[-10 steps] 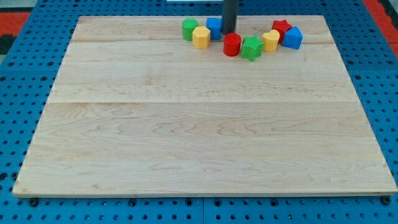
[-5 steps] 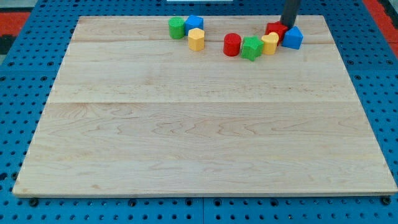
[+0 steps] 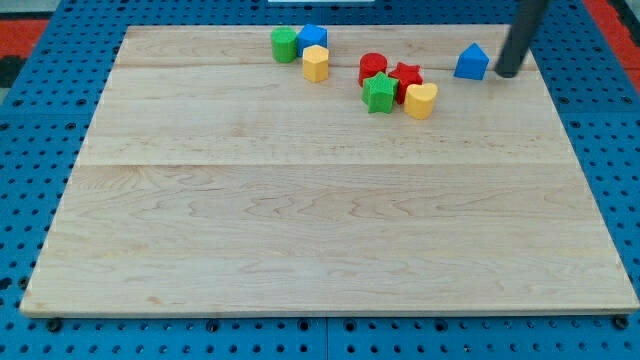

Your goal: Move the blue blocks to the top center of the board

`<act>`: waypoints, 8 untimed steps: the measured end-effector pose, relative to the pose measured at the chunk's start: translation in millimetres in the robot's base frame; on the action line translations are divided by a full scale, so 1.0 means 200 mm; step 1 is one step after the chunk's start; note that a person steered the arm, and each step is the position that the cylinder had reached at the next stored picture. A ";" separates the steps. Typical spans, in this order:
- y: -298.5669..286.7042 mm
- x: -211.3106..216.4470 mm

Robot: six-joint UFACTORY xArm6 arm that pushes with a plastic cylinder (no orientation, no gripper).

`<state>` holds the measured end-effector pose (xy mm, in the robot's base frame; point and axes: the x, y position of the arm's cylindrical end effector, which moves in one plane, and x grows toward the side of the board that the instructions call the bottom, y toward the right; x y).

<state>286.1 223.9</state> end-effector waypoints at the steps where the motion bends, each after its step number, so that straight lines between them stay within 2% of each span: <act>1: -0.14 -0.11; 2: -0.58 -0.15; 5: -0.73 -0.14; 7: -0.83 0.00; 8: -1.04 -0.05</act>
